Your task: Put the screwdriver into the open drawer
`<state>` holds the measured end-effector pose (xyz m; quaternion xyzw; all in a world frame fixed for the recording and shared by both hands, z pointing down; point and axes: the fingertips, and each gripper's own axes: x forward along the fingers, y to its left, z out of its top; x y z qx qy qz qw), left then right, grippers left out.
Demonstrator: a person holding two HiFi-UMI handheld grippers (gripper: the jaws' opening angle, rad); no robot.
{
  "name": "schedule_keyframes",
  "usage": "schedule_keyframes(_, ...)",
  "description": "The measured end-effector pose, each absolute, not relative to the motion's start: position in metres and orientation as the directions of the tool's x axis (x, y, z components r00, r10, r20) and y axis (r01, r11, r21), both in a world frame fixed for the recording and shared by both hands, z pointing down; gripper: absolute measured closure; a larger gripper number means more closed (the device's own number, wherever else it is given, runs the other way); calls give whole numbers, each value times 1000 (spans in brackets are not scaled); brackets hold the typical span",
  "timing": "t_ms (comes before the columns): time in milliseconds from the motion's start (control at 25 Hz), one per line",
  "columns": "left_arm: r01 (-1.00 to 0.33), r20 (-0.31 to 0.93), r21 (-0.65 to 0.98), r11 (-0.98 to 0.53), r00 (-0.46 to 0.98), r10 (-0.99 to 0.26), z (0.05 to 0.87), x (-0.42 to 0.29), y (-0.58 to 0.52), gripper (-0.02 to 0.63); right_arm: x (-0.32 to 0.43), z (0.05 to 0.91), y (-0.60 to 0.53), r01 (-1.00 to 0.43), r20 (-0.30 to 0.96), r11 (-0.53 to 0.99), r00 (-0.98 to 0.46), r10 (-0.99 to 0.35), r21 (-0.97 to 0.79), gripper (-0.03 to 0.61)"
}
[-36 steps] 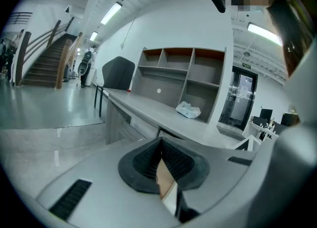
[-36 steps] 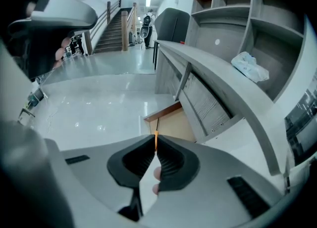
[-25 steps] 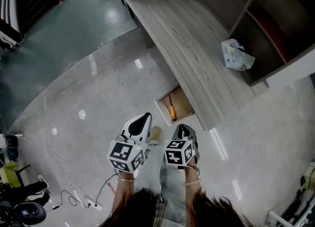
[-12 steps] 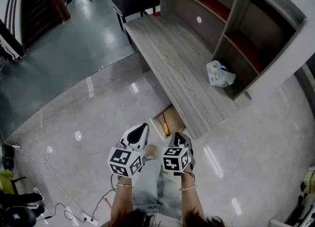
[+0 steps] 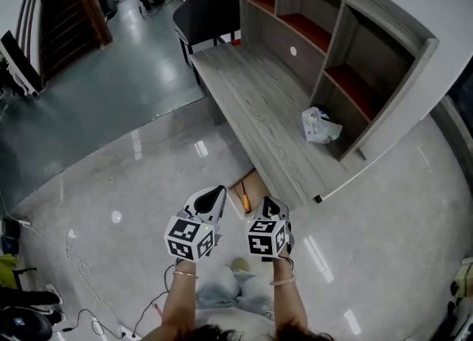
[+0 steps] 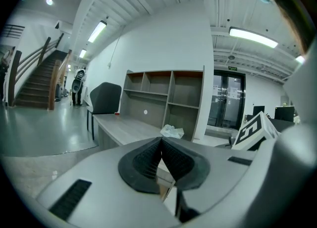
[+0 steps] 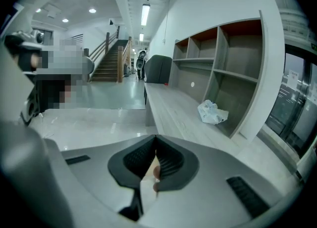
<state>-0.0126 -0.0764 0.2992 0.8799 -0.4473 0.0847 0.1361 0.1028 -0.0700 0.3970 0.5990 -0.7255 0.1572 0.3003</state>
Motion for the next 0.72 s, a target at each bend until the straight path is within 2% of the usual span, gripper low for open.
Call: schedule_keyframes(720, -729, 176, 77, -680, 681, -710, 233, 14, -37, 597, 110, 306, -21, -965, 440, 183, -86, -894, 185, 551)
